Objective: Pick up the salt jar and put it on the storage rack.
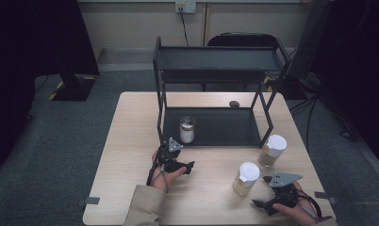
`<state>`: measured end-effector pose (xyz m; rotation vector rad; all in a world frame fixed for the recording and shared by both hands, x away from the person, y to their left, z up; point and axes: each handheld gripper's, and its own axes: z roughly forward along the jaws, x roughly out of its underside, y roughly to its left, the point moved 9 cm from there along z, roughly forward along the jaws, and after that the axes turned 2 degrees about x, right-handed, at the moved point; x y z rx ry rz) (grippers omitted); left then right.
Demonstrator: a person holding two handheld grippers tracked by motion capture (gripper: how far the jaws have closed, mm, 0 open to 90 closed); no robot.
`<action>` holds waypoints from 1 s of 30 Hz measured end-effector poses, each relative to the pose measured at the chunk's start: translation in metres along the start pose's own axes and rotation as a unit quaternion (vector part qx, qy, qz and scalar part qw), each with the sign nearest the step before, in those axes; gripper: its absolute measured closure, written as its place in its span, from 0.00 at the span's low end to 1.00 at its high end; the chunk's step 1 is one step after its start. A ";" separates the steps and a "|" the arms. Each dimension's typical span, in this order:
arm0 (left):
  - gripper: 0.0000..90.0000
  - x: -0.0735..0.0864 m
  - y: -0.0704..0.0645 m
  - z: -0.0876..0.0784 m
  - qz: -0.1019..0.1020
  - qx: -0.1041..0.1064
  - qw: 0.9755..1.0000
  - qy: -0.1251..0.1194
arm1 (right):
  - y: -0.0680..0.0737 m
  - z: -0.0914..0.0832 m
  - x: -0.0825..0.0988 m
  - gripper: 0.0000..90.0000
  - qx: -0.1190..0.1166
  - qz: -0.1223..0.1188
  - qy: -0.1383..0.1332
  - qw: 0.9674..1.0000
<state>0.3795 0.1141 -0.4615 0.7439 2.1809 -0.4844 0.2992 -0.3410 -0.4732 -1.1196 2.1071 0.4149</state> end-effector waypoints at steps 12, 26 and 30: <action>0.05 0.009 -0.001 -0.003 -0.001 0.003 1.000 0.003 | 0.000 0.000 0.000 0.00 0.000 0.000 0.000 1.000; 0.05 0.018 -0.003 -0.007 -0.003 0.007 1.000 0.005 | 0.000 0.000 0.000 0.00 0.000 0.000 0.000 1.000; 0.05 0.022 -0.003 -0.007 -0.003 0.008 1.000 0.007 | 0.000 0.000 0.000 0.00 0.000 0.000 0.000 1.000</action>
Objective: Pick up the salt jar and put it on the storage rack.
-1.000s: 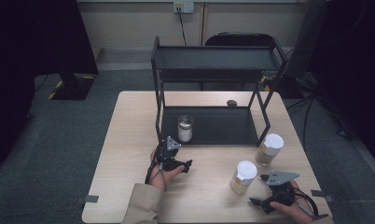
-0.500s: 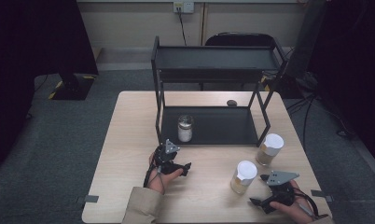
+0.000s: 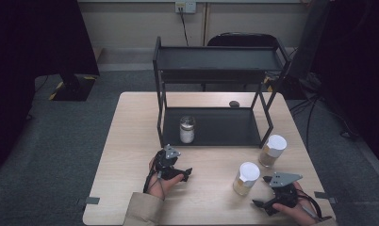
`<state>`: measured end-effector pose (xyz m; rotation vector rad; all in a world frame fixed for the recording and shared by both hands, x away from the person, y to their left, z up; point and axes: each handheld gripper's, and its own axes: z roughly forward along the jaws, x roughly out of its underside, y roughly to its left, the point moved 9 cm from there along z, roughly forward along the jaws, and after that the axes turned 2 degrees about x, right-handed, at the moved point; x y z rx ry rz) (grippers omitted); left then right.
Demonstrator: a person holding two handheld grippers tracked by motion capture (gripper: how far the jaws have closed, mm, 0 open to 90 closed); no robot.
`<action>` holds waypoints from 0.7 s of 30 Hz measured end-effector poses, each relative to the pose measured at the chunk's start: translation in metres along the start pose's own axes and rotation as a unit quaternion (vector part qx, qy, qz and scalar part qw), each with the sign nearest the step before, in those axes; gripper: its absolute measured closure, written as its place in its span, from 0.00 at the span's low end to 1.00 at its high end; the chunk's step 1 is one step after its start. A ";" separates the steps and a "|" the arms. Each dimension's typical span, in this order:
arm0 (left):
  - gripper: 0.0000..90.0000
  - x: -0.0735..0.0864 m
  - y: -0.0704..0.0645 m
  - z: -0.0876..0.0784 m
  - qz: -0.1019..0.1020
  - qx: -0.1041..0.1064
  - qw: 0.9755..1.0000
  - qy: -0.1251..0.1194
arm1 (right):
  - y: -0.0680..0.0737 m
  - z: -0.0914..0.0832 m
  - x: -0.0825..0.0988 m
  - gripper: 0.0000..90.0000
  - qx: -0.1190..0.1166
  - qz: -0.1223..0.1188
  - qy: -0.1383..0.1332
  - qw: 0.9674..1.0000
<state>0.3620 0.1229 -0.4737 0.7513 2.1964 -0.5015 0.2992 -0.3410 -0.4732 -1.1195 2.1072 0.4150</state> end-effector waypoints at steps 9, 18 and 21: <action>0.05 0.004 -0.001 -0.001 0.004 -0.001 1.000 0.003 | 0.000 0.000 0.000 0.00 0.000 0.000 0.000 1.000; 0.05 0.010 -0.002 -0.002 0.004 0.003 1.000 0.006 | 0.000 0.000 0.000 0.00 0.001 0.000 0.000 1.000; 0.05 0.011 -0.003 -0.002 0.005 0.003 1.000 0.008 | 0.000 0.000 0.000 0.00 0.001 0.000 0.000 1.000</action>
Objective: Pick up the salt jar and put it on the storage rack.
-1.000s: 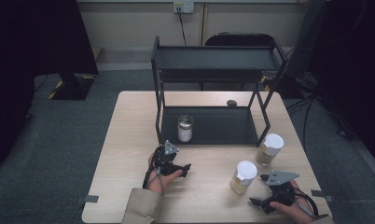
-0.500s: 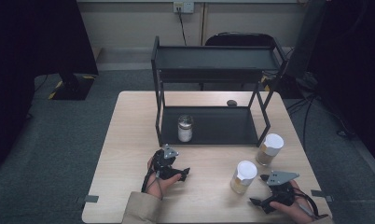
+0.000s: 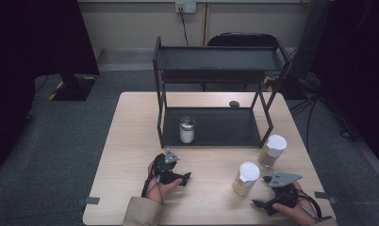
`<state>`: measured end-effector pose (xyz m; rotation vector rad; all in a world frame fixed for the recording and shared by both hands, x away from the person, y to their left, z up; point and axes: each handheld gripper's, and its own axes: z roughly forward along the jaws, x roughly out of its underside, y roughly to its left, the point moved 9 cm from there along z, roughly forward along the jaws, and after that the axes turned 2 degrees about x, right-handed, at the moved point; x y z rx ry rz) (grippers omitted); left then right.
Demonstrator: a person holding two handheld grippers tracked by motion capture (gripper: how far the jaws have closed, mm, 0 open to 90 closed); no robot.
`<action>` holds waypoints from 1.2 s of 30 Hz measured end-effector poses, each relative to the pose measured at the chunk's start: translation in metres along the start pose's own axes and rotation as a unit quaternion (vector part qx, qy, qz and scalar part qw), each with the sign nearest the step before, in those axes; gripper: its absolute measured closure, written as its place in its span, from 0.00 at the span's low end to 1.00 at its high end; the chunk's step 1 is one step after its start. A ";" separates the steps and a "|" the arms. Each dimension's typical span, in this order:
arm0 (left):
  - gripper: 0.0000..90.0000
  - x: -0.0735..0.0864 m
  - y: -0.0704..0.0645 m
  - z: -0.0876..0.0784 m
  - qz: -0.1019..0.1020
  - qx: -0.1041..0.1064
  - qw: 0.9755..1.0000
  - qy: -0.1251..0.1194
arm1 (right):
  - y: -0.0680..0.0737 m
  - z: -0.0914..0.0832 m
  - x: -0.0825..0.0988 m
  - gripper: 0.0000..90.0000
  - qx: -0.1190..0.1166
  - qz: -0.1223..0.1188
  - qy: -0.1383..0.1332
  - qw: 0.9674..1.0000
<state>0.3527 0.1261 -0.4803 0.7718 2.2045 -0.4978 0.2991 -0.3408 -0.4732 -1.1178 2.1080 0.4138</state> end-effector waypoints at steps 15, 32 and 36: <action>0.03 0.002 -0.003 0.001 0.019 -0.003 1.000 0.005 | 0.000 0.000 0.000 0.00 0.000 0.000 0.000 1.000; 0.00 0.001 -0.004 0.002 0.048 -0.001 0.999 0.019 | 0.000 0.000 0.000 0.00 0.000 0.000 0.000 1.000; 0.00 0.001 -0.004 0.002 0.049 -0.002 0.999 0.019 | 0.000 0.000 0.000 0.00 0.000 0.000 0.000 1.000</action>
